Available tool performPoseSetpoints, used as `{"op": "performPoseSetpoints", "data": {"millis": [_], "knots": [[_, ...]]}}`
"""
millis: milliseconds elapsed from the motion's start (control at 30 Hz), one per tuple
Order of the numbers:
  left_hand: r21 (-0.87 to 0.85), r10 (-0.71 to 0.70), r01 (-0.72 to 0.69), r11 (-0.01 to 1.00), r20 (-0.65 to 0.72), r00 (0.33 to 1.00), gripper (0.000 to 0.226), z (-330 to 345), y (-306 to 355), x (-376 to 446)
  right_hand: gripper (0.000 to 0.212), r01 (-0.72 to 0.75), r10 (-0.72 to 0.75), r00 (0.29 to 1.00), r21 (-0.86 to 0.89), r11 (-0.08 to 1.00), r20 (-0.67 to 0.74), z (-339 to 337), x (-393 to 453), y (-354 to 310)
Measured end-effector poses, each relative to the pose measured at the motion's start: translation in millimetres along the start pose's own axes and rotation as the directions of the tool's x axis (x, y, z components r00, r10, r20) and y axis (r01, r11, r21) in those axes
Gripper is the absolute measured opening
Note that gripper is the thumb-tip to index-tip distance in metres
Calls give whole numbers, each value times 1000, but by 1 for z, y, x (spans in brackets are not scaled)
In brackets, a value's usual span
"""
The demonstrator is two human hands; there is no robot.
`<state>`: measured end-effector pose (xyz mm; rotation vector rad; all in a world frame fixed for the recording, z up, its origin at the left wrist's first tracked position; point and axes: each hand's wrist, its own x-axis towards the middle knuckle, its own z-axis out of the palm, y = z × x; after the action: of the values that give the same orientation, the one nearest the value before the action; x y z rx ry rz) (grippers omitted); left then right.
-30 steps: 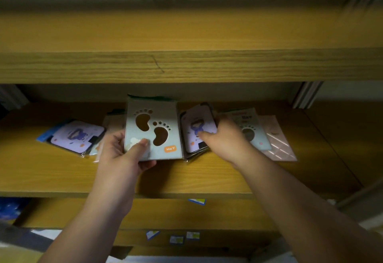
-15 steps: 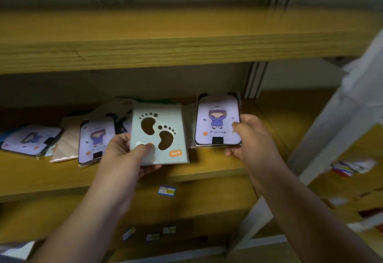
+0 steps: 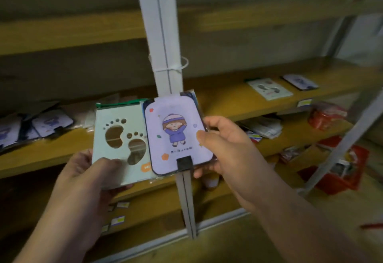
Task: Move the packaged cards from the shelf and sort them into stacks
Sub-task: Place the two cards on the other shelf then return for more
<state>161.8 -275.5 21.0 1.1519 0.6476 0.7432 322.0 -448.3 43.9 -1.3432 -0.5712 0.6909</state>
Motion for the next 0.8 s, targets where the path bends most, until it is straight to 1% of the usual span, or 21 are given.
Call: {"op": "performPoseSetpoints", "data": {"millis": [33, 67, 100, 200, 267, 367, 400, 467, 567, 633, 700, 767, 800], "knots": [[0, 5, -5, 1000, 8, 1000, 23, 16, -6, -10, 14, -9, 8, 1000, -3, 1000, -15, -18, -9, -2], [2, -3, 3, 1000, 25, 1000, 22, 32, -12, -17, 15, -22, 22, 999, 3, 1000, -41, -35, -17, -5], [4, -18, 18, 1000, 42, 999, 25, 47, -16, -25, 18, -35, 36, 997, 15, 999, -73, -52, -24, -8], [21, -67, 66, 998, 79, 995, 44, 93, -24, -38, 24, -25, 30, 987, 37, 999, -156, -99, -37, -14], [37, -93, 89, 995, 124, 988, 45, 123, -30, -40, 22, 5, 0, 980, 26, 1000, -197, -129, -44, -14], [72, -133, 122, 990, 162, 978, 55, 166, -41, -34, 19, 36, -16, 963, 71, 997, -270, -172, -46, -9], [80, -147, 135, 988, 171, 974, 54, 180, -46, -30, 18, 38, -8, 955, 97, 995, -297, -186, -45, -7], [107, -177, 158, 982, 201, 964, 45, 204, -58, -19, 19, 45, 6, 940, 140, 989, -342, -212, -38, -3], [146, -196, 167, 975, 210, 958, 34, 244, -78, 4, 19, 57, -6, 928, 125, 991, -371, -250, -23, -2], [151, -194, 162, 975, 236, 952, 34, 271, -91, 23, 19, 55, -13, 913, 92, 994, -407, -275, -8, -6], [148, -215, 178, 973, 289, 933, 38, 300, -101, 46, 22, 40, 7, 893, 94, 995, -449, -301, 12, -10], [157, -215, 174, 972, 296, 931, 42, 331, -113, 72, 16, -1, 51, 877, 105, 994, -478, -327, 33, -14], [161, -210, 169, 972, 287, 935, 40, 346, -120, 86, 13, -23, 70, 866, 101, 995, -496, -339, 43, -15]]}}
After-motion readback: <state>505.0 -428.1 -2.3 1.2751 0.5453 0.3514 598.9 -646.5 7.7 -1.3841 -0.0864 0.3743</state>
